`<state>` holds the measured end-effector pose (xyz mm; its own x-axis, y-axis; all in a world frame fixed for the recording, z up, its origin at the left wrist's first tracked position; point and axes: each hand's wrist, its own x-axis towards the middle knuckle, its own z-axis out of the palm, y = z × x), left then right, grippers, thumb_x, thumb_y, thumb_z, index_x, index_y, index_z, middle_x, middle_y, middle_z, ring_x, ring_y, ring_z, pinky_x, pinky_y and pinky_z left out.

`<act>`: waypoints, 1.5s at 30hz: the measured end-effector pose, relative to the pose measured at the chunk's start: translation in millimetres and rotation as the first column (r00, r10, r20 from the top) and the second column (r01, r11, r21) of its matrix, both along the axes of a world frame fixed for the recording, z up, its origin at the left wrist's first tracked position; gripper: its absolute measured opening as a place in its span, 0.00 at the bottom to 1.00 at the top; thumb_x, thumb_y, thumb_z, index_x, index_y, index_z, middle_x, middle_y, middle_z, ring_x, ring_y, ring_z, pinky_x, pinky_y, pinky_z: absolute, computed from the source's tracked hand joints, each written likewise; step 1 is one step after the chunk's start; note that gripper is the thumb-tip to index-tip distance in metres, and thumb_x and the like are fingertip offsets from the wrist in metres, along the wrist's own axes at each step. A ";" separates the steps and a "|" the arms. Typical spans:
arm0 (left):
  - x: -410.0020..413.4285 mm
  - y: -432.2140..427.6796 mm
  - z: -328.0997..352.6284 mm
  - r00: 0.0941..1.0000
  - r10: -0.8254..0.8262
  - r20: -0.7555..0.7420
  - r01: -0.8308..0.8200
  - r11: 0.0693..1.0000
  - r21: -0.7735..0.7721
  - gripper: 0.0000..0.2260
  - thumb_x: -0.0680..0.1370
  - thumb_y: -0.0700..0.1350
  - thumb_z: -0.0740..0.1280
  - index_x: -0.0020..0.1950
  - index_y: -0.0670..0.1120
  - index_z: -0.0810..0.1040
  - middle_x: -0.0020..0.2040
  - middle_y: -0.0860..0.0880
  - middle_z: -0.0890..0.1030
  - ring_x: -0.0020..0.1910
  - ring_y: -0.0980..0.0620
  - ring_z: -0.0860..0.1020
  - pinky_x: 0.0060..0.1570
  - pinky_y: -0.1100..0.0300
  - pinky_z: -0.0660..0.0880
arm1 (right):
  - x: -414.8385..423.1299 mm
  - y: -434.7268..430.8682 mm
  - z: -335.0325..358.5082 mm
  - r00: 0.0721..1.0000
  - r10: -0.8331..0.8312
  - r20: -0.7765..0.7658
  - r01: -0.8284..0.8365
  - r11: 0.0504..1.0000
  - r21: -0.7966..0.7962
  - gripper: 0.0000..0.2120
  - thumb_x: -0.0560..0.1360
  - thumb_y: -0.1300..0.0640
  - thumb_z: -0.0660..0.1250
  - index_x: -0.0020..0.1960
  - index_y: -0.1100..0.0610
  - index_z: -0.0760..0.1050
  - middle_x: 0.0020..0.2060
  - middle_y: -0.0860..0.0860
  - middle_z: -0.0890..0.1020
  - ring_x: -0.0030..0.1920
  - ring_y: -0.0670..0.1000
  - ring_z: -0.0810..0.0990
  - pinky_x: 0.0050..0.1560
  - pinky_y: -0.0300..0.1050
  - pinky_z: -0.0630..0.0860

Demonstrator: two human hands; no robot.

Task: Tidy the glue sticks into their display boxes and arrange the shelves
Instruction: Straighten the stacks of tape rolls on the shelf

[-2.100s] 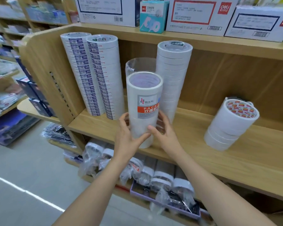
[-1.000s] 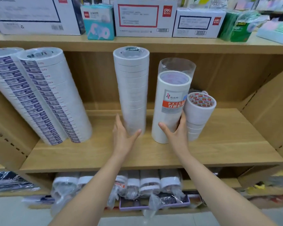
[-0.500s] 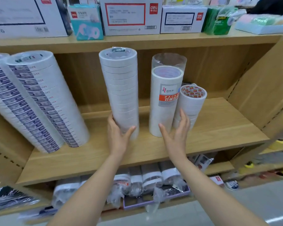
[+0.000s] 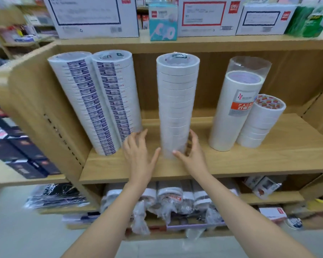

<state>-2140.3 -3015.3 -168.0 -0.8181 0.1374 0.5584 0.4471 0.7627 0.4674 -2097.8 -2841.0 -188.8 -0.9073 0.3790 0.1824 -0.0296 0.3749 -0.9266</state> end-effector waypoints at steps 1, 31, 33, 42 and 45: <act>-1.6 -7.2 -0.7 0.997 0.066 -0.040 -0.068 0.996 -0.056 0.32 0.73 0.55 0.72 0.73 0.46 0.68 0.69 0.38 0.66 0.68 0.39 0.63 0.67 0.41 0.65 | -4.5 -1.4 -1.1 1.000 -0.004 0.004 0.004 1.000 0.002 0.44 0.68 0.54 0.78 0.75 0.41 0.55 0.70 0.46 0.71 0.68 0.47 0.71 0.66 0.57 0.73; -13.6 -16.9 -7.6 0.993 -0.049 -0.105 0.031 0.987 -0.161 0.33 0.70 0.42 0.73 0.74 0.47 0.66 0.73 0.42 0.58 0.72 0.40 0.60 0.70 0.45 0.58 | -39.2 -26.2 4.4 0.999 -0.012 -0.052 0.016 0.997 0.078 0.36 0.74 0.51 0.72 0.76 0.49 0.58 0.71 0.49 0.70 0.68 0.48 0.71 0.69 0.53 0.70; -9.2 0.9 -6.5 0.979 -0.143 -0.146 0.120 0.981 -0.155 0.31 0.70 0.41 0.72 0.72 0.47 0.68 0.71 0.43 0.62 0.69 0.41 0.63 0.69 0.45 0.61 | -18.1 -11.5 11.3 0.979 -0.148 -0.143 0.160 0.984 0.079 0.27 0.76 0.55 0.71 0.72 0.50 0.65 0.62 0.49 0.76 0.60 0.47 0.76 0.63 0.49 0.74; 12.9 83.0 -11.0 0.981 -0.195 0.022 0.193 0.943 -0.272 0.41 0.73 0.46 0.71 0.81 0.50 0.52 0.80 0.39 0.40 0.78 0.38 0.37 0.75 0.37 0.41 | 37.9 88.1 14.6 0.839 -0.520 -0.158 0.539 0.833 0.126 0.37 0.72 0.54 0.75 0.71 0.62 0.59 0.65 0.57 0.65 0.66 0.55 0.67 0.67 0.56 0.68; 15.3 94.8 -14.9 0.982 -0.169 0.081 0.186 0.938 -0.293 0.41 0.74 0.47 0.70 0.81 0.51 0.50 0.79 0.40 0.37 0.77 0.40 0.33 0.75 0.37 0.39 | 31.6 104.6 9.3 0.909 -0.412 -0.071 0.415 0.908 0.048 0.47 0.71 0.53 0.76 0.78 0.59 0.49 0.74 0.57 0.60 0.73 0.54 0.63 0.73 0.56 0.63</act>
<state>-2125.1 -2920.5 -182.9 -0.7928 0.4365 0.4254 0.5686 0.7811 0.2581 -2066.2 -2736.4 -179.5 -0.6586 0.7045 0.2644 0.0871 0.4204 -0.9032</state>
